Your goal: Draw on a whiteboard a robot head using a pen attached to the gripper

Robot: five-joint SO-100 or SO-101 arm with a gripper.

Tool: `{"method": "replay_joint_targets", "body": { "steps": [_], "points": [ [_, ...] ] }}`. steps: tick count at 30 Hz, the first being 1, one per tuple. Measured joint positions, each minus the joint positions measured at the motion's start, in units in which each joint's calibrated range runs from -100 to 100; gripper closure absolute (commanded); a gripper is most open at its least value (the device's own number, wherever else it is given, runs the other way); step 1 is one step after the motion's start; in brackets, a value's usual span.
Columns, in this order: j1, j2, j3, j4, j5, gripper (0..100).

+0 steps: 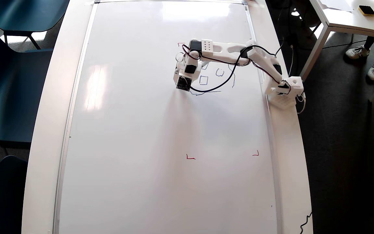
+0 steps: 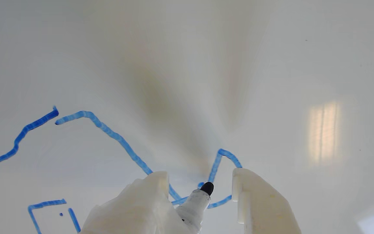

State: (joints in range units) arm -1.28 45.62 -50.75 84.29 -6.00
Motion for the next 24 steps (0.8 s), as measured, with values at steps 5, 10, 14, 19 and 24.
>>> {"method": "replay_joint_targets", "body": {
  "steps": [5,10,14,19,24],
  "points": [
    [-0.2,-3.6,-0.5,1.7,0.0,87],
    [0.2,-10.2,0.5,5.7,-0.2,88],
    [0.1,-14.4,3.5,9.3,-0.2,88],
    [-1.2,-20.4,13.7,10.1,0.2,88],
    [-1.8,-27.3,24.0,10.1,1.4,88]
  ]
}}
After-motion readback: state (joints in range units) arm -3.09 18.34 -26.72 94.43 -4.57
